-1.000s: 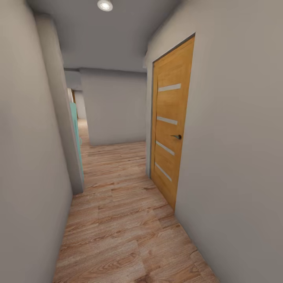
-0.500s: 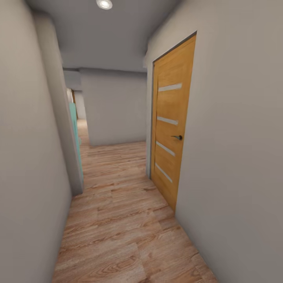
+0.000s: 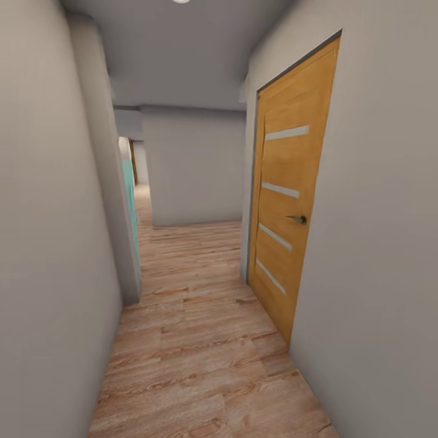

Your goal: Move the two storage containers from the living room to the garage. In the garage, place one container on the floor and stack the other container on top of it (either order is fine).

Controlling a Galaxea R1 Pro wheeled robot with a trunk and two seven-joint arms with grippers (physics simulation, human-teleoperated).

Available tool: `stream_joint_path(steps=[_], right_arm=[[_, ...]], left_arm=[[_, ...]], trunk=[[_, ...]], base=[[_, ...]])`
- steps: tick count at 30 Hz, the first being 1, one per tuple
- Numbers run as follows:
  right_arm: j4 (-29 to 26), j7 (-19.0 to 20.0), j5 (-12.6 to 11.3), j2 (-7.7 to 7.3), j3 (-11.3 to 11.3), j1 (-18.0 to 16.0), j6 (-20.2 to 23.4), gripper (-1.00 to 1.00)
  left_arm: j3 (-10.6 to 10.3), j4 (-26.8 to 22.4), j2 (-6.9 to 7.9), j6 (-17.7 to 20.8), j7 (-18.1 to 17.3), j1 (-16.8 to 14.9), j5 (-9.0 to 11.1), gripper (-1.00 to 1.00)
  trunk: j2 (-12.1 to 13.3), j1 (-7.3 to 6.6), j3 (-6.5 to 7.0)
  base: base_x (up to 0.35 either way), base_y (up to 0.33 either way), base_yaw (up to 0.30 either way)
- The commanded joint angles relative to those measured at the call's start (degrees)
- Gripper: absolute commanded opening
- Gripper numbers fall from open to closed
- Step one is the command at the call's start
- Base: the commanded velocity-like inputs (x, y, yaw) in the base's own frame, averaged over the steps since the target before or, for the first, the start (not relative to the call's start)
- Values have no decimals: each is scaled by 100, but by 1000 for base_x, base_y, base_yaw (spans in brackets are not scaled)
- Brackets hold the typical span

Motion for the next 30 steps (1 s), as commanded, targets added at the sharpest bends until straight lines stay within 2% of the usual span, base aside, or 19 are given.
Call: stream_joint_path(steps=[1,12,30], right_arm=[[17,-2,-50,1,49,-7,-34,100],[17,-10,-56,-14,43,-7,-34,100],[17,6,-55,-20,47,-7,-34,100]], left_arm=[[21,2,-2,-8,13,-5,22,100],[21,2,-12,-5,13,-5,18,100],[22,2,-12,-3,13,-5,17,100]], trunk=[[-4,4,-7],[-4,4,-7],[-4,4,-7]], base=[[322,0,270],[322,0,252],[317,-129,15]])
